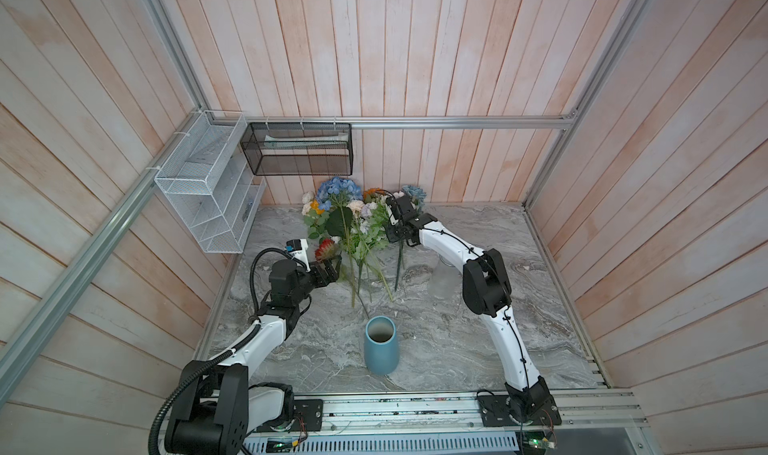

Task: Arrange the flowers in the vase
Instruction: 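Lift the bouquet with right gripper and carry it toward the glass vase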

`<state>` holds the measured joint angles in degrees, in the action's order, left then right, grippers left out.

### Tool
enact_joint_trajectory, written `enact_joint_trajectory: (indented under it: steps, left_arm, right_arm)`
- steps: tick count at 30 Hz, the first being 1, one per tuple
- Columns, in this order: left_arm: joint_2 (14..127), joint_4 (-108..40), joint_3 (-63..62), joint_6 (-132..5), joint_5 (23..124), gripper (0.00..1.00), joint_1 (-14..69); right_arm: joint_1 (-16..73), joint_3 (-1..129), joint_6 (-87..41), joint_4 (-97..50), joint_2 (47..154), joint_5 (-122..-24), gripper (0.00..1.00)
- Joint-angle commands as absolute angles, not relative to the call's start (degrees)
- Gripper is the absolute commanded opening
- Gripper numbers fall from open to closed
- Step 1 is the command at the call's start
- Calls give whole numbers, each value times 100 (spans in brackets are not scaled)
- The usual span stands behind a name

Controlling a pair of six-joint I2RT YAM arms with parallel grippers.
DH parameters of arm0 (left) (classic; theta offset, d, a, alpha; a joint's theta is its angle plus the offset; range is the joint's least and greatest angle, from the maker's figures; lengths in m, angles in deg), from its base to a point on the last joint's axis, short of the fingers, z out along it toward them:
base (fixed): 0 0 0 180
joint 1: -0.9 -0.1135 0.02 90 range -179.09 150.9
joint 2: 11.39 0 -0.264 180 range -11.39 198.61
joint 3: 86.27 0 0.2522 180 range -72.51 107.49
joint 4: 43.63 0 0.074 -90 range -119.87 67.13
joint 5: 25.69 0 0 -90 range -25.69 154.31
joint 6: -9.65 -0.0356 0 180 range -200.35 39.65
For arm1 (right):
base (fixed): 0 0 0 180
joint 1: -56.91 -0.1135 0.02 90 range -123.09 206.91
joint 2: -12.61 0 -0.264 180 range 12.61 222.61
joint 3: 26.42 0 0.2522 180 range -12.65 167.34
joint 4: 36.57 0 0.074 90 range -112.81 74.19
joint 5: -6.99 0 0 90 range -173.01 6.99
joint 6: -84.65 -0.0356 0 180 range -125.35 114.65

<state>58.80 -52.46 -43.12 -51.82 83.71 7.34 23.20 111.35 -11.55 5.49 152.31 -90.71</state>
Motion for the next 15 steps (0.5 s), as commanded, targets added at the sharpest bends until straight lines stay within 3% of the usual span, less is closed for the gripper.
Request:
enact_joint_trajectory:
  steps: [1,15]
  left_arm:
    - [5724,-5211,-4201,-5231,8321,100,757]
    - [5696,-5311,-4166,-5169,8404,100,803]
  right_arm:
    - [2302,11205,-1221,623,14838,-9011,0]
    - [2309,10168,-1527,-52,13070,-7970,0]
